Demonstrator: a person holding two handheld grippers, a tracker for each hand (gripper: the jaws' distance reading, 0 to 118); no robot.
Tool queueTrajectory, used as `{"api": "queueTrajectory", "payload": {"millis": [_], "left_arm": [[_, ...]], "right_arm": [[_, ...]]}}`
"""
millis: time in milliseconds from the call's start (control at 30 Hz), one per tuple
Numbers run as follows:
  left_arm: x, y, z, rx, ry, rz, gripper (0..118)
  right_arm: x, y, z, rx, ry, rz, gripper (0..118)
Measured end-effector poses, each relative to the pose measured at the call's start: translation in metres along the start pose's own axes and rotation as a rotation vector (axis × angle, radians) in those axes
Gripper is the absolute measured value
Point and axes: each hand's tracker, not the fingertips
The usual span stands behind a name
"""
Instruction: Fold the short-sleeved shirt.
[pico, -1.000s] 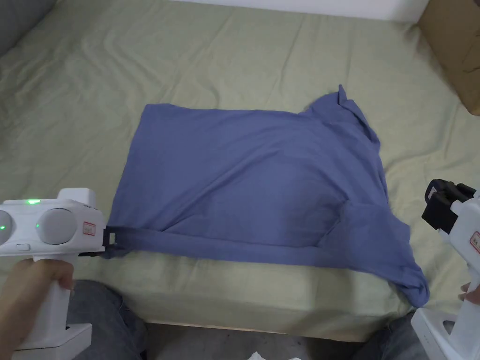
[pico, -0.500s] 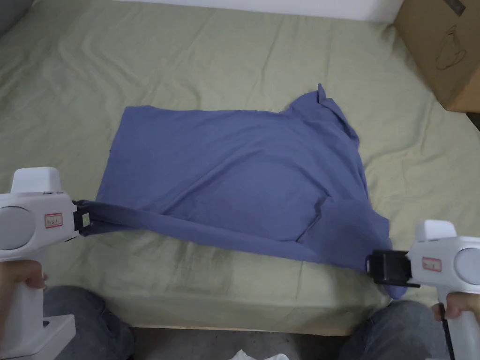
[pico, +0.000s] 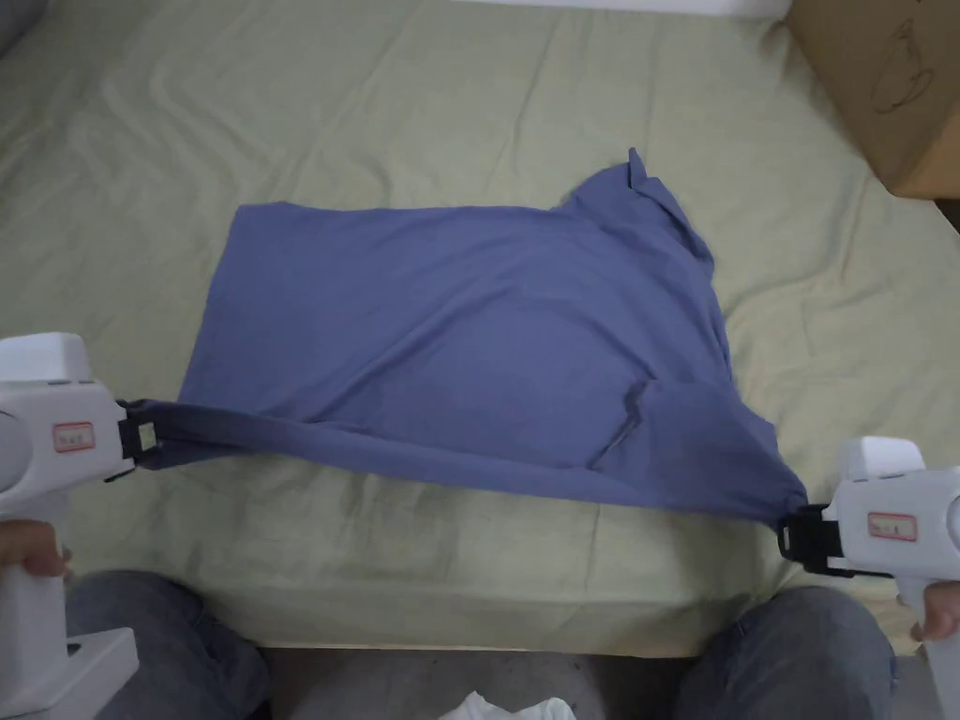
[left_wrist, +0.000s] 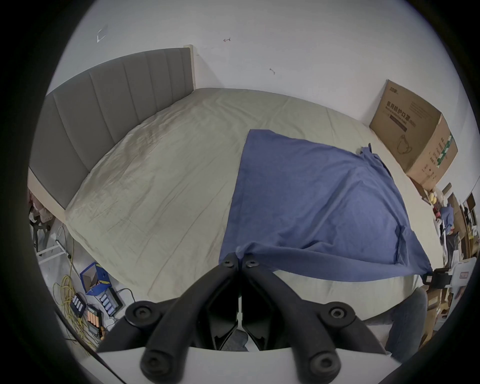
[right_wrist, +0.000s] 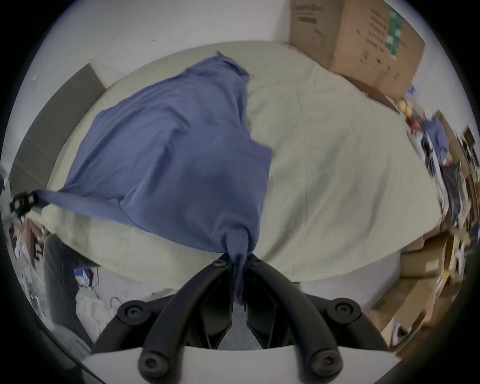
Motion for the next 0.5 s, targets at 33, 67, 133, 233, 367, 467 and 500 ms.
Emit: {"api": "queueTrajectory", "payload": {"millis": [33, 67, 133, 233, 367, 467, 500], "left_arm": [[-0.001, 0.007, 0.002, 0.006, -0.009, 0.012, 0], [-0.002, 0.013, 0.003, 0.015, -0.017, 0.022, 0], [-0.003, 0.028, 0.003, 0.031, -0.03, 0.025, 0], [-0.002, 0.053, -0.001, 0.045, -0.032, 0.019, 0], [-0.003, 0.088, -0.022, 0.056, -0.041, 0.036, 0], [0.001, 0.114, -0.053, 0.046, -0.041, 0.056, 0], [0.005, 0.121, -0.064, 0.037, -0.034, 0.059, 0]], "right_arm": [[0.001, 0.009, 0.012, 0.014, 0.006, 0.031, 5], [0.001, 0.019, 0.022, 0.027, 0.013, 0.056, 5], [0.002, 0.041, 0.04, 0.061, 0.01, 0.072, 5], [0.004, 0.082, 0.056, 0.127, 0.015, 0.074, 5], [0.005, 0.148, 0.047, 0.156, -0.011, 0.081, 5], [-0.006, 0.188, 0.022, 0.115, -0.041, 0.076, 5], [-0.007, 0.199, 0.011, 0.1, -0.054, 0.07, 5]]}}
